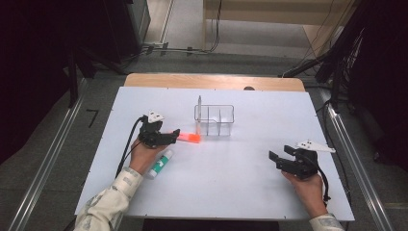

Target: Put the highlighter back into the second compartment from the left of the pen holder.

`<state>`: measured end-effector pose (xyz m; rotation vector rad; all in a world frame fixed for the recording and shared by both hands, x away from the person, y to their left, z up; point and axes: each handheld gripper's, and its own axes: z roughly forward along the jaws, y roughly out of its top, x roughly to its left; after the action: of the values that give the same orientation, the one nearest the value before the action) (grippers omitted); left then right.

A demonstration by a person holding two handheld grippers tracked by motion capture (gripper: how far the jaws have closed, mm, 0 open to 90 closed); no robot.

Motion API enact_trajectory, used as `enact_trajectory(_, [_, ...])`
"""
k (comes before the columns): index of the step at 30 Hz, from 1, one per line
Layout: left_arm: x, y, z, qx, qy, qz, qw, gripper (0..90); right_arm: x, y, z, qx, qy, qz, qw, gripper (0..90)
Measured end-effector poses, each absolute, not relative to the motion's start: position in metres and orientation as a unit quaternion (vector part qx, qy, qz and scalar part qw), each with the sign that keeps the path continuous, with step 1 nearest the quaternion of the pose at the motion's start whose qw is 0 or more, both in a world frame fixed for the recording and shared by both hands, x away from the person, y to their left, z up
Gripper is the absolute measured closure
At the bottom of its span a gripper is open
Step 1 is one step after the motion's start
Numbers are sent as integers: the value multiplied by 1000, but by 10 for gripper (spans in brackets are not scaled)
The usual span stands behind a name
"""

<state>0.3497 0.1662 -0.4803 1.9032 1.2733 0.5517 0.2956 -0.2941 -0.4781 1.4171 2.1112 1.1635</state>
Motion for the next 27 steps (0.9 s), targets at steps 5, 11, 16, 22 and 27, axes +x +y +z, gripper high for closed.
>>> enact_trajectory(5, [356, 161, -480, 762, 477, 209, 384, 219, 295, -294, -478, 498, 744, 411, 172, 267])
enact_trajectory(11, [362, 156, -483, 776, 460, 199, 383, 229, 295, -295, -478, 499, 744, 411, 171, 267])
enact_trajectory(16, [364, 156, -486, 781, 461, 195, 374, 229, 295, -295, -478, 499, 744, 411, 171, 267])
enact_trajectory(22, [367, 157, -491, 788, 459, 188, 364, 236, 295, -295, -478, 498, 744, 412, 170, 267])
enact_trajectory(27, [367, 158, -492, 793, 453, 183, 365, 249, 295, -294, -478, 500, 744, 410, 170, 267])
